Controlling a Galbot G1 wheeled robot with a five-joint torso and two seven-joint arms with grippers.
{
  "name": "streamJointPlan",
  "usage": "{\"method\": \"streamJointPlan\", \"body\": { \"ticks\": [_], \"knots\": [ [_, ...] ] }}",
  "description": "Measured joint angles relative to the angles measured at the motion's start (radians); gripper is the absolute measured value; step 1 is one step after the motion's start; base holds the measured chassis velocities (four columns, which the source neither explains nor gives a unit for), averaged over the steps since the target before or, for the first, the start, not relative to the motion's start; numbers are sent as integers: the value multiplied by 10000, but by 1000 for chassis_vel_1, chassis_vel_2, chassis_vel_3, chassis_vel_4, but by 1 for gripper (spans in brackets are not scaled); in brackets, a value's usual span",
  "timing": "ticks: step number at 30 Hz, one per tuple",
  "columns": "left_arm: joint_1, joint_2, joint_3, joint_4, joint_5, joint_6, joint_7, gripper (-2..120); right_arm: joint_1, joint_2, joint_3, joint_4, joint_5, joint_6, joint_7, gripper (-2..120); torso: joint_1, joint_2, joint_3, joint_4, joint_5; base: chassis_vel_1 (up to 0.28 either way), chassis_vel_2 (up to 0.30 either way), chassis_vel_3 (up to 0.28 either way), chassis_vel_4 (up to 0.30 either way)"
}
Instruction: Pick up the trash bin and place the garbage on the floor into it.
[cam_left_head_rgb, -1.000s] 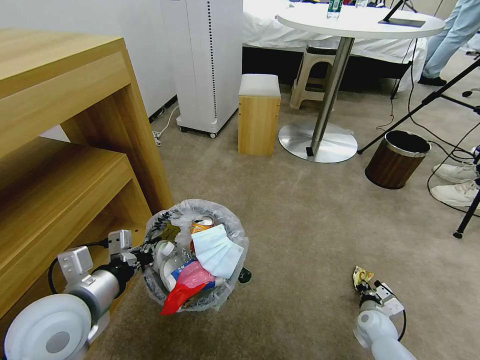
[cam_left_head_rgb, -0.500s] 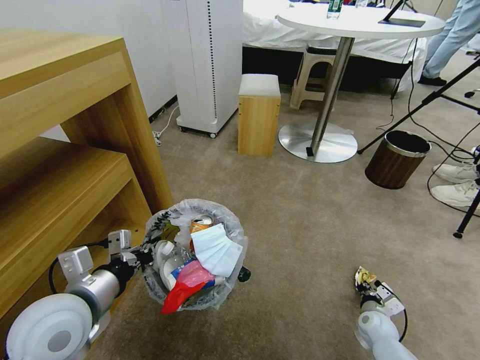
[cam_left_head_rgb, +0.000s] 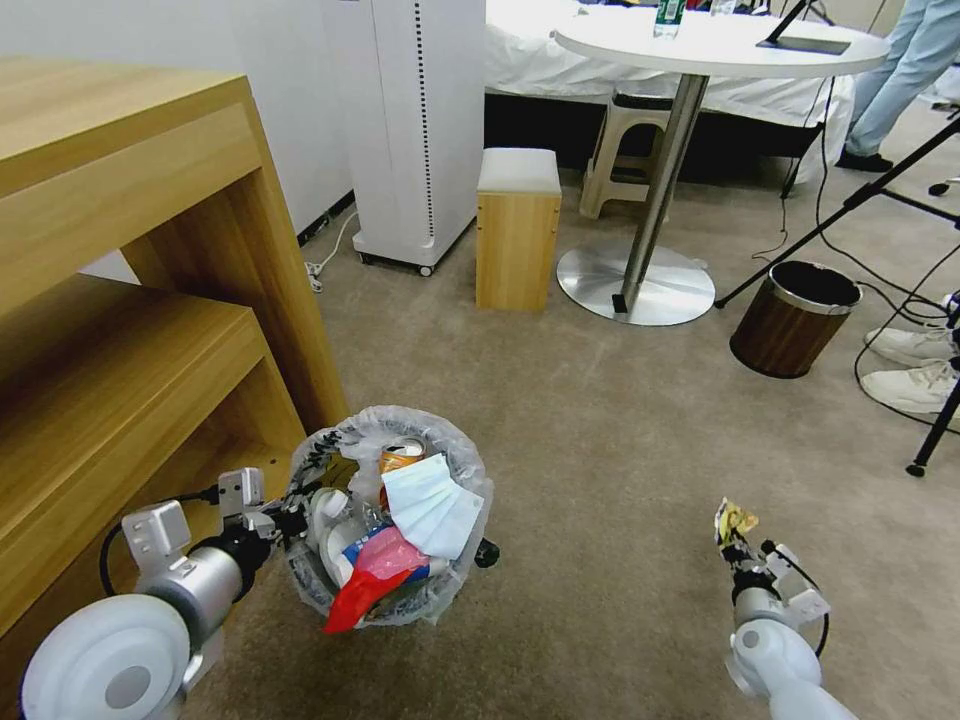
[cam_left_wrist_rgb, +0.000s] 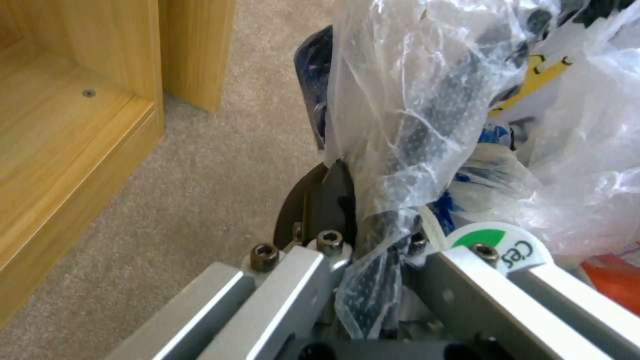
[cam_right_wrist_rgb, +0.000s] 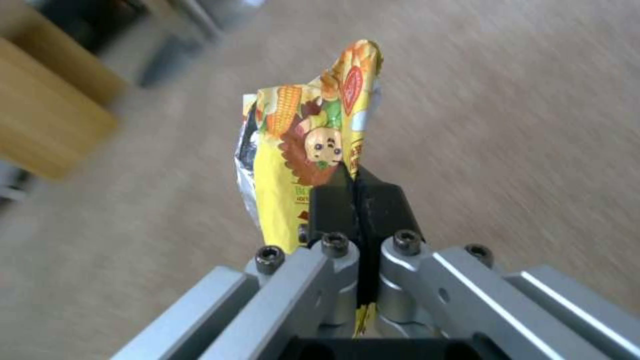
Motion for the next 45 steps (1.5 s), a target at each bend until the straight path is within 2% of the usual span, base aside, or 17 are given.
{"method": "streamJointPlan", "body": {
  "ticks": [4, 6, 9, 17, 20, 33, 38, 45],
  "knots": [
    [107, -101, -27, -16, 106, 8, -1, 0, -202, -386, 91, 661, 413, 326, -913, 0, 0, 0, 0, 1, -2, 0, 0, 0, 0],
    [117, -132, -26, -16, 134, 12, -1, 0, -219, -407, 97, 706, 434, 345, -974, 0, 0, 0, 0, 1, -2, 0, 0, 0, 0],
    [123, -208, -8, -11, 205, 20, 0, 0, -513, -869, 145, 1480, 709, 888, -2224, 0, 0, 0, 0, 0, 1, 0, 0, 0, 0],
    [176, -347, 5, -20, 302, 43, 10, 0, -808, -1365, 162, 2322, 832, 1640, -3742, 0, 0, 0, 0, 0, -2, 0, 0, 0, 0],
    [206, -447, 31, -44, 405, 53, 18, 0, -825, -1540, 100, 2914, 880, 2060, -4732, 0, 0, 0, 0, 0, -2, 0, 0, 0, 0],
    [362, -690, 105, -54, 714, 75, 75, 0, -808, -2183, -374, 4501, -35, 2392, -6361, 0, 1, 0, 0, 0, -3, 0, 0, 0, 0],
    [396, -845, 177, -26, 899, 89, 113, 0, -473, -2849, -903, 5014, -699, 2422, -7165, 0, 1, 0, 0, 1, -2, 0, 0, 0, 0],
    [436, -992, 216, -40, 1041, 126, 116, 0, 272, -3712, -1555, 5228, -1385, 2358, -7549, 0, 1, 0, 0, 1, -2, 0, 0, 0, 0]
  ]
}}
